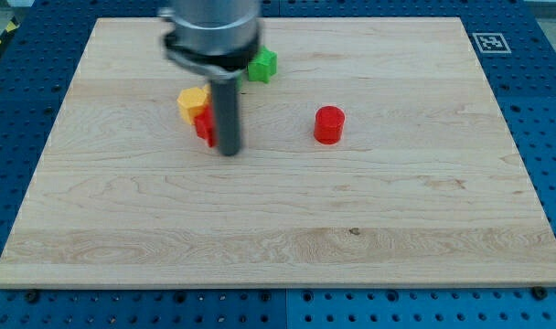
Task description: Push the red star towards red circle
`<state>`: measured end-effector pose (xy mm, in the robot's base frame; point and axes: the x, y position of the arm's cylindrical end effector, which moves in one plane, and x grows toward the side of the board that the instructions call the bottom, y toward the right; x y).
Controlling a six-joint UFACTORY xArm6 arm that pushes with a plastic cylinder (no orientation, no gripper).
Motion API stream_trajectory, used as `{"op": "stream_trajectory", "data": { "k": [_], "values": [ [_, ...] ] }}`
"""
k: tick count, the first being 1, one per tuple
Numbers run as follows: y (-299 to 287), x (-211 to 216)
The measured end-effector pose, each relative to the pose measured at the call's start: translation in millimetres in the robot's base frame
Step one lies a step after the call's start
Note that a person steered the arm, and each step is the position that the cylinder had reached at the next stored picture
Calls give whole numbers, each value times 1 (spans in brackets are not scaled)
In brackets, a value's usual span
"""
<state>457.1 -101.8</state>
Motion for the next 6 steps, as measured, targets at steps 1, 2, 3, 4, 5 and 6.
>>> {"op": "stream_trajectory", "data": {
  "k": [1, 2, 3, 4, 5, 6],
  "values": [
    [-76, -14],
    [-62, -44],
    [8, -42],
    [54, -10],
    [24, -24],
    [-30, -70]
  ]
}}
